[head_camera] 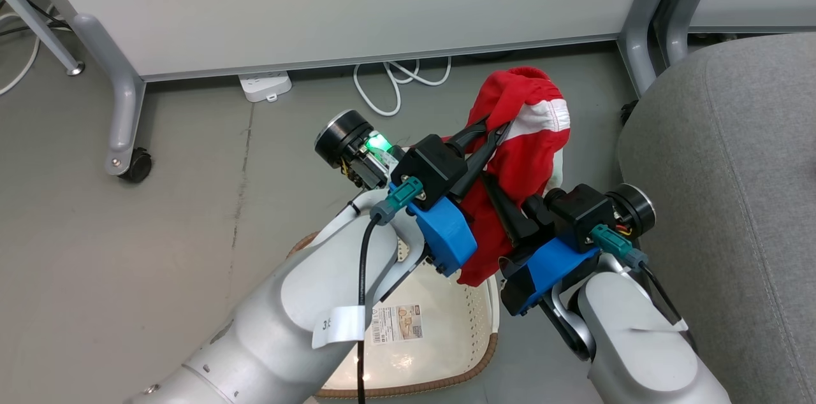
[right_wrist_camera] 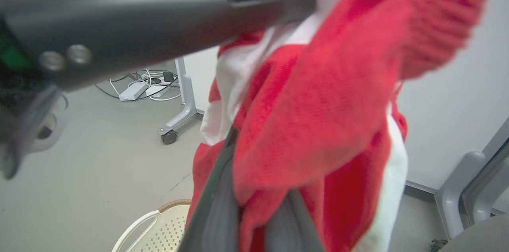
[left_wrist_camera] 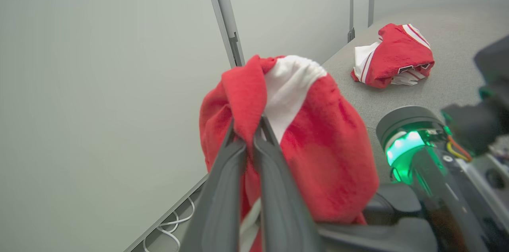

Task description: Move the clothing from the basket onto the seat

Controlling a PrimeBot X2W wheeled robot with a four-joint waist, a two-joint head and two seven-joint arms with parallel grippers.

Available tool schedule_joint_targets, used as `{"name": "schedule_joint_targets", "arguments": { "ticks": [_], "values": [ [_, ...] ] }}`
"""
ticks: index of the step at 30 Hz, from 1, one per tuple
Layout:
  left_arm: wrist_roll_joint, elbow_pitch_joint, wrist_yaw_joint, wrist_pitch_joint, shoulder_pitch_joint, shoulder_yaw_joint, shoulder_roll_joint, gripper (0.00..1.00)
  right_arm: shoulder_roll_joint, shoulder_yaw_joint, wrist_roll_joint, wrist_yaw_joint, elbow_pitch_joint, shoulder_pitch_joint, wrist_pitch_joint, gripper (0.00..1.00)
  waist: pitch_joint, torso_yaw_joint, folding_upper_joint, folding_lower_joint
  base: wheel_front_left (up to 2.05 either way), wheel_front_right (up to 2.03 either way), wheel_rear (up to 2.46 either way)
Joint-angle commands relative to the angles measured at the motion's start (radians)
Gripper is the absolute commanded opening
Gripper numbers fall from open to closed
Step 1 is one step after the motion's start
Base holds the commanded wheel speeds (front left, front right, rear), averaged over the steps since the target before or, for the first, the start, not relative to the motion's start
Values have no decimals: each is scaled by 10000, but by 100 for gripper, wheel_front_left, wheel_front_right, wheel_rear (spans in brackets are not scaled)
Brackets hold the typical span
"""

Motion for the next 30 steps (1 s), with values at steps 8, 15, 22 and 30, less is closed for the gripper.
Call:
{"name": "schedule_joint_targets", "arguments": {
  "ticks": [8,15,22,30],
  "values": [
    [-77,28,97,-50,-133,35,-9,100,22,41,77,1,-28,-148,-4,0,-33,16,0,-1,0,0,0],
    [-13,38,119,-50,-96,74,-9,100,23,64,106,1,-49,-72,-6,0,-40,-17,0,-1,0,0,0],
    [88,61,115,-48,-78,169,-10,100,22,-94,25,1,-102,-25,-4,0,50,-150,0,-1,0,0,0],
    [305,111,70,-50,60,368,8,100,16,-553,38,1,-361,33,-4,0,225,-742,0,-1,0,0,0]
  ]
}}
